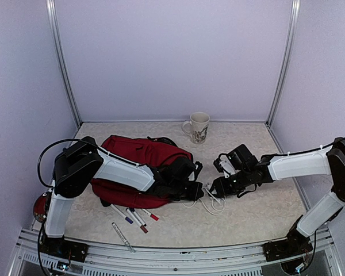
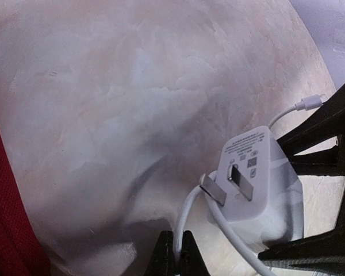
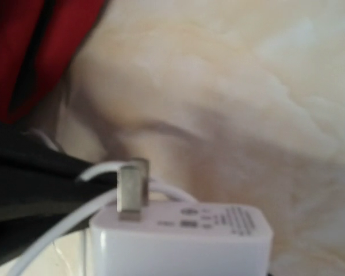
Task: Pack the student bag
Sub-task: Pick up the charger from the center of the board.
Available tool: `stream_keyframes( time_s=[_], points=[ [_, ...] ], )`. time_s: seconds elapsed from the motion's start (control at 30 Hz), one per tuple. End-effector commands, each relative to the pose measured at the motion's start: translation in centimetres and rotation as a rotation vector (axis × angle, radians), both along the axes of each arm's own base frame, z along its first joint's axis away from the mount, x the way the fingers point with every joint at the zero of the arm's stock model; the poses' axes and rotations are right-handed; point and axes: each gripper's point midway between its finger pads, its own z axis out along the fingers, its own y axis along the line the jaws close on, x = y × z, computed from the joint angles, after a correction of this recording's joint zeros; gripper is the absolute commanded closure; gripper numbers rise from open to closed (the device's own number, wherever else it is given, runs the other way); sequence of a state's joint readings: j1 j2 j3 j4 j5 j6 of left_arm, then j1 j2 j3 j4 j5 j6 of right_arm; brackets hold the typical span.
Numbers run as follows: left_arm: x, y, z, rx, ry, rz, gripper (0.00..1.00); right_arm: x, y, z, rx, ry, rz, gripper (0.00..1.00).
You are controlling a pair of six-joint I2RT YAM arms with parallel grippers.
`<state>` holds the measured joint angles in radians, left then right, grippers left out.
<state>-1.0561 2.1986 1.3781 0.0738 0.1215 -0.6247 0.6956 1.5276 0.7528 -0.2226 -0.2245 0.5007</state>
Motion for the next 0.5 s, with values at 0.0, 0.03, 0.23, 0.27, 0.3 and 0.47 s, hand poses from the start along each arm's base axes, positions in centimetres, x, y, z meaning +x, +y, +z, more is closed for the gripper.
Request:
stream_keyframes(
  time_s=[0.0,0.03,0.23,0.27,0.3,0.47],
  points=[
    [0.0,-0.2,0.2,-0.036,0.006,-0.017,1.0,0.3,0.7,-1.0,-0.058,-0.021,-0.009,0.41],
    [0.1,-0.2,0.3,-0.044,0.007,-0.016,1.0,0.4,0.2,-1.6,-0.093,-0.016,-0.024,0.38],
    [0.1,-0.2,1.5,-0.072,-0.025,-0.043,1.0,0.7,0.5,-2.8,-0.206,-0.04,-0.008,0.29],
    [0.1,-0.4,1.8,-0.077,-0.029,-0.05,1.0,0.7,0.8,-2.8,-0.207,-0.043,-0.001,0.29],
    [0.1,-0.4,1.9,-0.081,-0.034,-0.056,1.0,0.7,1.0,-2.9,-0.214,-0.045,0.004,0.29],
    [0.0,-0.6,2.9,-0.097,-0.052,-0.072,1.0,0.8,-0.1,-3.9,-0.342,-0.05,-0.026,0.49]
  ],
)
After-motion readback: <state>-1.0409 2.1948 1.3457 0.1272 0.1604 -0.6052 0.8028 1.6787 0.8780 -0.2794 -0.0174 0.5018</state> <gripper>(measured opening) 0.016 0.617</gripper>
